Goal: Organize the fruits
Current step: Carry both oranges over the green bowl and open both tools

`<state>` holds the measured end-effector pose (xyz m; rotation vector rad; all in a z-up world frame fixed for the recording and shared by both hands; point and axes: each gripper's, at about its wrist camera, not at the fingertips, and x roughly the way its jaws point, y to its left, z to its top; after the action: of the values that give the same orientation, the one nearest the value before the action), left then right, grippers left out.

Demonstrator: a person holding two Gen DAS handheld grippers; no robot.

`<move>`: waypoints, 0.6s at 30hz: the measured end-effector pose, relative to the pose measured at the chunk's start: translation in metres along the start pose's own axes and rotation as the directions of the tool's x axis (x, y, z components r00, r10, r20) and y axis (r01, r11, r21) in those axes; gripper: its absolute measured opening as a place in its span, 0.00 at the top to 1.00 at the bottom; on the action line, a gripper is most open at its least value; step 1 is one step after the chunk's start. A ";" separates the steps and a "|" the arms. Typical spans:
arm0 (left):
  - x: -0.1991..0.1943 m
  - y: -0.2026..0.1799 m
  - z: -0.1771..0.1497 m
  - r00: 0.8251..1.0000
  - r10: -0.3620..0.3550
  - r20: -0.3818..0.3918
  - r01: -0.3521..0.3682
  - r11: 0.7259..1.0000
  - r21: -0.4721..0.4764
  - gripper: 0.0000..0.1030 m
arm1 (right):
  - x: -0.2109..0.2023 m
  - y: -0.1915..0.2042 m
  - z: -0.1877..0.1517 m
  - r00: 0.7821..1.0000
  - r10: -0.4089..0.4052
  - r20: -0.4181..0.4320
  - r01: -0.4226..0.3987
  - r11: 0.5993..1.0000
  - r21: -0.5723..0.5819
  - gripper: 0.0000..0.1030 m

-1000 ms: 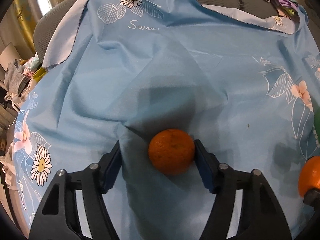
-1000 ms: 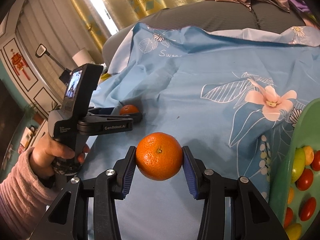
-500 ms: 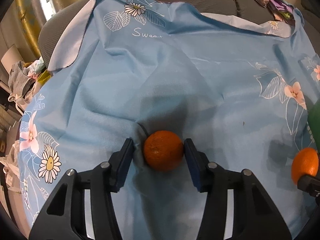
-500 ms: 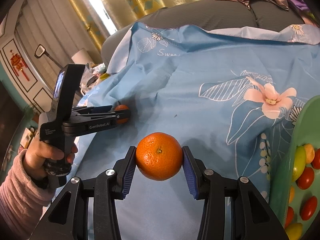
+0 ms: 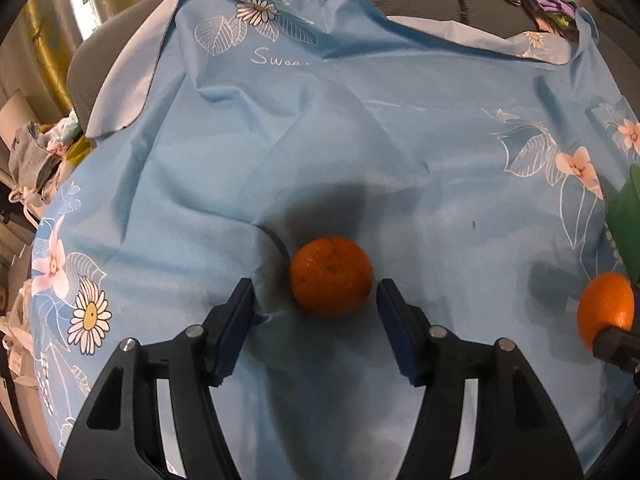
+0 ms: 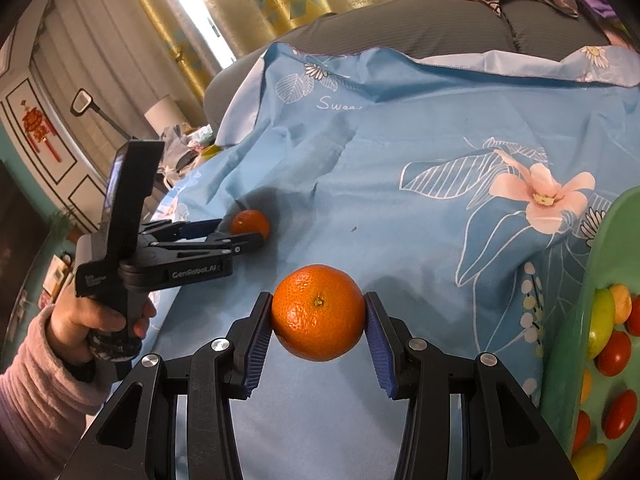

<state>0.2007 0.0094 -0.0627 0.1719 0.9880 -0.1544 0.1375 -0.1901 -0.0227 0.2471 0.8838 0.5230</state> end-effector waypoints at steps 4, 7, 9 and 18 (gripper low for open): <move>0.010 -0.004 0.003 0.999 0.031 -0.028 -0.030 0.999 0.027 0.41 | -0.001 -0.001 -0.001 1.000 -0.003 0.003 0.003 1.000 0.002 0.55; 0.007 -0.002 0.004 0.999 0.037 -0.003 -0.037 0.999 -0.010 0.39 | 0.000 -0.002 -0.002 1.000 -0.004 -0.002 0.004 1.000 0.010 0.55; -0.006 0.002 0.000 0.999 0.006 0.034 -0.005 1.000 -0.028 0.37 | -0.002 -0.001 -0.002 1.000 0.001 0.002 -0.001 1.000 0.008 0.55; -0.038 -0.012 -0.001 0.990 -0.061 0.127 0.055 0.997 0.052 0.35 | -0.003 -0.002 -0.003 0.999 0.035 0.000 -0.035 0.999 0.026 0.55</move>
<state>0.1767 -0.0004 -0.0321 0.1755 0.8613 -0.2404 0.1340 -0.1936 -0.0233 0.2864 0.8887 0.5442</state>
